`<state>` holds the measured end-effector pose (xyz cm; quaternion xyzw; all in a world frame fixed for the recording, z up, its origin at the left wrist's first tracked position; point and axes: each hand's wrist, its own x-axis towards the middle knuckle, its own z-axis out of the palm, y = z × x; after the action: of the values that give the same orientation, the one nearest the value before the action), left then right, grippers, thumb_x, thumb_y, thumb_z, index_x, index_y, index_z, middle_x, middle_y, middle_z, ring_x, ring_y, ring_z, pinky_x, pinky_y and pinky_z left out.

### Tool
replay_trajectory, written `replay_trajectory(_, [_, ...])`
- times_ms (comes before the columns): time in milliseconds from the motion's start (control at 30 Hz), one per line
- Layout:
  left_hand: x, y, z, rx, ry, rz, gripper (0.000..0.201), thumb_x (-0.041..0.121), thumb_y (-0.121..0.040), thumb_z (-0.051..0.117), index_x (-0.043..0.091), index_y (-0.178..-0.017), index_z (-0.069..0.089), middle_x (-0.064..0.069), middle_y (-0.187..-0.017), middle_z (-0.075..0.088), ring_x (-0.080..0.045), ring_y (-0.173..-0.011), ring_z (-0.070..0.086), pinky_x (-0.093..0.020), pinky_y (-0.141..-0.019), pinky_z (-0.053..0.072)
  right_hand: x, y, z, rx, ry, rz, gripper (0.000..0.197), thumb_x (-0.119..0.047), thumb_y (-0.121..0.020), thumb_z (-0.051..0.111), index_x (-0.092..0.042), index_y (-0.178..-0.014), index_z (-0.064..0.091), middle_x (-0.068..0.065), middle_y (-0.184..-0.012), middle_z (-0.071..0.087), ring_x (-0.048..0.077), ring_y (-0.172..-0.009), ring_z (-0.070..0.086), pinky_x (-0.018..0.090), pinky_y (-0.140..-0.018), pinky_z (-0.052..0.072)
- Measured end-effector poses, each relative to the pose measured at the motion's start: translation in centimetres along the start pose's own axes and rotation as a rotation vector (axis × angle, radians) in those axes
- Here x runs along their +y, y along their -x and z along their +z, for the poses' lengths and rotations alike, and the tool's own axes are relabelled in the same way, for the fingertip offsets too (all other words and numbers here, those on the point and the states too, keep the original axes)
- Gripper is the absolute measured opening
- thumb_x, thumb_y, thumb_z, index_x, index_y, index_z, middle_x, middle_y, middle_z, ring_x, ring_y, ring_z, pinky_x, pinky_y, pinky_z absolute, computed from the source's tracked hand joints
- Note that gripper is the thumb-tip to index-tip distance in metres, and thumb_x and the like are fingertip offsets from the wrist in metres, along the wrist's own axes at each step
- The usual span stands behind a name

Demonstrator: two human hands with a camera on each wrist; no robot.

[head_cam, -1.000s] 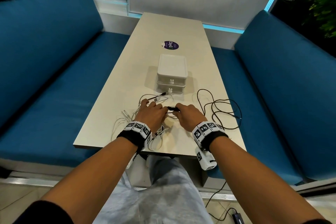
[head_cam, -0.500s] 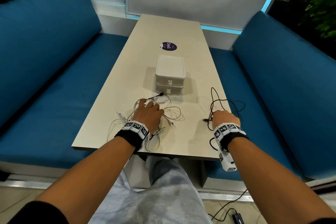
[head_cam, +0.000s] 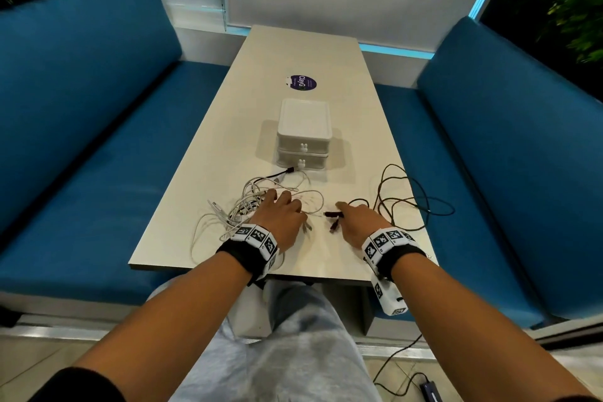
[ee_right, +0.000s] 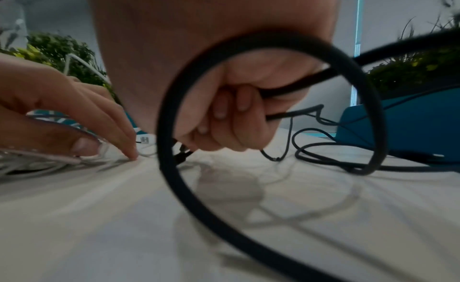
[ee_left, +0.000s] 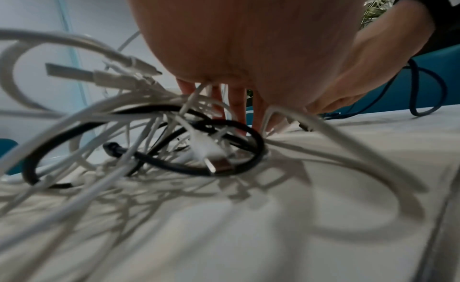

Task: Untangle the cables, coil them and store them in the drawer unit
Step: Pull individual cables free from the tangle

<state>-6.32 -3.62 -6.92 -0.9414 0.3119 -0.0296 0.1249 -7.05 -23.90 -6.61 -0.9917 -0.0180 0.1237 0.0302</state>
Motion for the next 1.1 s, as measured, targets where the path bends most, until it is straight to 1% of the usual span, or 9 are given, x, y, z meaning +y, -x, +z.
replay_trajectory(233, [-0.2,-0.1,0.3,-0.005,0.017,-0.013,0.033,0.017,-0.087,0.054,0.025,-0.118,0.061,0.002,-0.125,0.054,-0.027,-0.120,0.042,-0.048,-0.102,0.023,4.2,0.5,-1.2,-0.017,-0.026,0.341,0.024,-0.020,-0.094,0.045,-0.011,-0.113,0.058,0.010,-0.115,0.063,0.029,-0.096,0.061,0.035,-0.074,0.047])
replay_trajectory(367, [-0.1,0.0,0.1,-0.013,0.026,-0.021,0.032,0.019,-0.088,0.054,0.026,-0.118,0.060,0.003,-0.125,0.054,-0.026,-0.119,0.043,-0.048,-0.103,0.022,6.7,1.6,-2.1,0.004,0.065,0.443,0.022,-0.016,-0.095,0.043,-0.010,-0.104,0.062,0.013,-0.116,0.064,0.031,-0.098,0.063,0.036,-0.075,0.046])
replay_trajectory(467, [0.0,0.0,0.0,-0.021,0.024,-0.020,0.032,0.020,-0.088,0.055,0.027,-0.118,0.059,0.004,-0.124,0.054,-0.026,-0.119,0.043,-0.048,-0.103,0.022,7.4,1.8,-3.0,0.039,0.120,0.481,0.017,-0.011,-0.093,0.044,-0.013,-0.086,0.060,0.011,-0.106,0.068,0.029,-0.085,0.062,0.033,-0.069,0.045])
replay_trajectory(567, [0.1,-0.1,-0.3,-0.030,0.000,-0.022,0.028,0.024,-0.090,0.058,0.026,-0.118,0.060,0.003,-0.123,0.056,-0.026,-0.120,0.044,-0.048,-0.103,0.024,6.5,1.2,-3.7,0.121,-0.001,0.463,0.018,-0.013,-0.095,0.041,-0.010,-0.107,0.055,0.012,-0.110,0.063,0.032,-0.097,0.062,0.036,-0.069,0.042])
replay_trajectory(633, [0.3,-0.3,-0.6,-0.037,-0.011,-0.014,0.027,0.028,-0.091,0.060,0.024,-0.117,0.061,0.002,-0.123,0.057,-0.027,-0.121,0.044,-0.048,-0.103,0.024,5.5,0.6,-3.6,0.173,-0.126,0.405,0.024,-0.014,-0.097,0.038,-0.008,-0.119,0.044,0.016,-0.110,0.060,0.034,-0.092,0.058,0.038,-0.068,0.041])
replay_trajectory(700, [0.4,-0.4,-0.8,-0.040,-0.011,-0.011,0.024,0.023,-0.092,0.056,0.024,-0.116,0.061,0.001,-0.121,0.058,-0.028,-0.121,0.044,-0.048,-0.103,0.024,4.2,-0.1,-3.3,0.235,-0.261,0.346,0.024,-0.022,-0.102,0.035,-0.004,-0.115,0.045,0.019,-0.104,0.060,0.033,-0.081,0.054,0.038,-0.065,0.042])
replay_trajectory(833, [0.2,-0.2,-0.6,-0.022,0.004,-0.016,0.029,0.010,-0.093,0.048,0.025,-0.115,0.059,0.001,-0.115,0.061,-0.028,-0.117,0.046,-0.048,-0.103,0.024,1.7,-0.6,-2.9,0.205,-0.475,0.239,0.041,-0.036,-0.104,0.031,-0.007,-0.107,0.061,0.017,-0.103,0.063,0.036,-0.086,0.060,0.042,-0.077,0.052])
replay_trajectory(967, [0.3,-0.3,-0.3,0.034,0.121,-0.058,0.039,0.003,-0.087,0.049,0.026,-0.118,0.049,0.002,-0.107,0.066,-0.026,-0.114,0.049,-0.049,-0.103,0.023,-0.7,-0.5,-2.4,0.172,-0.478,0.161,0.041,-0.042,-0.103,0.029,-0.013,-0.098,0.057,0.011,-0.092,0.063,0.035,-0.083,0.058,0.043,-0.076,0.051])
replay_trajectory(1100, [0.3,-0.7,-0.5,0.081,0.277,-0.132,0.018,0.010,-0.096,0.042,0.026,-0.103,0.047,0.005,-0.094,0.066,-0.023,-0.099,0.055,-0.045,-0.100,0.025,-2.0,-0.8,-2.1,0.166,-0.536,0.161,0.041,-0.036,-0.102,0.033,-0.008,-0.103,0.062,0.015,-0.098,0.067,0.037,-0.092,0.060,0.038,-0.075,0.048])
